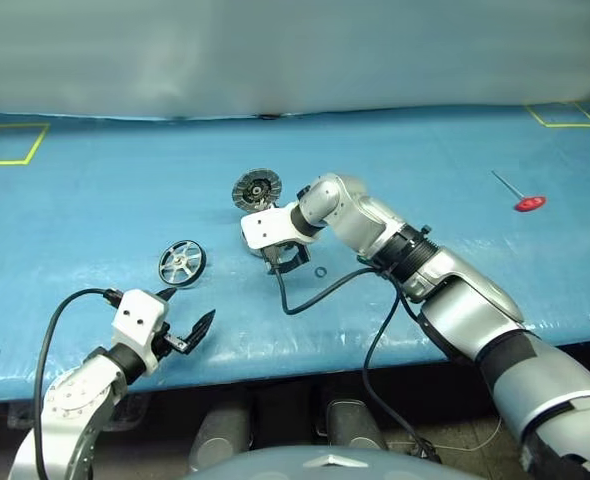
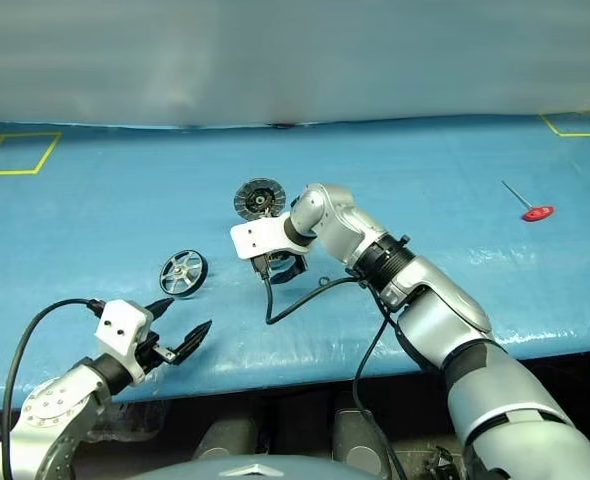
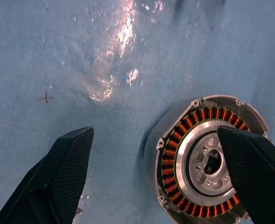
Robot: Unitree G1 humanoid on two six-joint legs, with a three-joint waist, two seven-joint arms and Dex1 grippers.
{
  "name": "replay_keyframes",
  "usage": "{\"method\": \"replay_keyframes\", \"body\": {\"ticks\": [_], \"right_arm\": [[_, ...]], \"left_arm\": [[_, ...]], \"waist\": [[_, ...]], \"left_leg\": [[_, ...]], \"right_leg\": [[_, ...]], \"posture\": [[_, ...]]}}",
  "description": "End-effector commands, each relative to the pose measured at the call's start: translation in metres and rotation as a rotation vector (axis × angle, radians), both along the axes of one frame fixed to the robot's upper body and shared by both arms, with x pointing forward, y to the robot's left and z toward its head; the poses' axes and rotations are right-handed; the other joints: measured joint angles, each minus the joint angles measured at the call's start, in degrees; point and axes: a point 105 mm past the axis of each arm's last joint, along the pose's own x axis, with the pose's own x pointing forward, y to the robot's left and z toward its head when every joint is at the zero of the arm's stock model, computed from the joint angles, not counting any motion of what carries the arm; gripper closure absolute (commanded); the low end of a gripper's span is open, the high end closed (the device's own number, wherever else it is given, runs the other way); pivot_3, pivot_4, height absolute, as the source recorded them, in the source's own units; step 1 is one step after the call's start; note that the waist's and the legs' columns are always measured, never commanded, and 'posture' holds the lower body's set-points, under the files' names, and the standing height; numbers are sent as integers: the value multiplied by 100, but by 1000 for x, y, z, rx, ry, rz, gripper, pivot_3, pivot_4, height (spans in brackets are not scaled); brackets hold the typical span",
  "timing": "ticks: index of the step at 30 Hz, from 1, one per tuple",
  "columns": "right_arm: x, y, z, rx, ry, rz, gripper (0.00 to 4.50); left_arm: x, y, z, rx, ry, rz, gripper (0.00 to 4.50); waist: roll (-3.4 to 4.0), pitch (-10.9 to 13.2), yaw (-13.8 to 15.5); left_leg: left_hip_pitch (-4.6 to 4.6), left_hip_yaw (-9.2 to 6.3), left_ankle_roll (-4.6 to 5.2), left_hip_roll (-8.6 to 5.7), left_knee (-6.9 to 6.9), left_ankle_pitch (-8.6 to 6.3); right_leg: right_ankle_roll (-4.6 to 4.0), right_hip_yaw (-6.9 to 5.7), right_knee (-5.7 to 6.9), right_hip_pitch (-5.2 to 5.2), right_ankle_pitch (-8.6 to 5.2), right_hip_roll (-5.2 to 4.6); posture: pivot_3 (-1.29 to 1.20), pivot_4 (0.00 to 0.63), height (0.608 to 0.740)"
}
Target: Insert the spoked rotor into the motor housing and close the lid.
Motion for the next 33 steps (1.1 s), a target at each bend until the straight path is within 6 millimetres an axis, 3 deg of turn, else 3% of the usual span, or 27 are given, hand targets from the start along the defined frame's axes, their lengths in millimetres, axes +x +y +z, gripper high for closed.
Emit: {"method": "replay_keyframes", "body": {"ticks": [1,27,33], "right_arm": [[7,2,8,-26,-38,20,29],[17,9,-7,-180,-34,21,29],[23,10,-2,-168,-51,2,29]], "left_arm": [[1,-5,11,4,-57,-19,0],[-3,-10,6,-14,-60,-8,0],[-6,-9,4,-15,-57,0,0]], "waist": [[1,0,-2],[19,12,-86],[22,13,-85]], "left_leg": [[0,-1,-1,0,-2,1],[0,-17,-18,0,-15,9],[1,-21,-22,0,-16,11]], "right_leg": [[-1,-1,0,0,0,0],[-7,-10,8,-5,-3,6],[-10,-14,11,-5,-5,6]], "posture": [[0,150,740],[0,150,740],[0,150,740]]}}
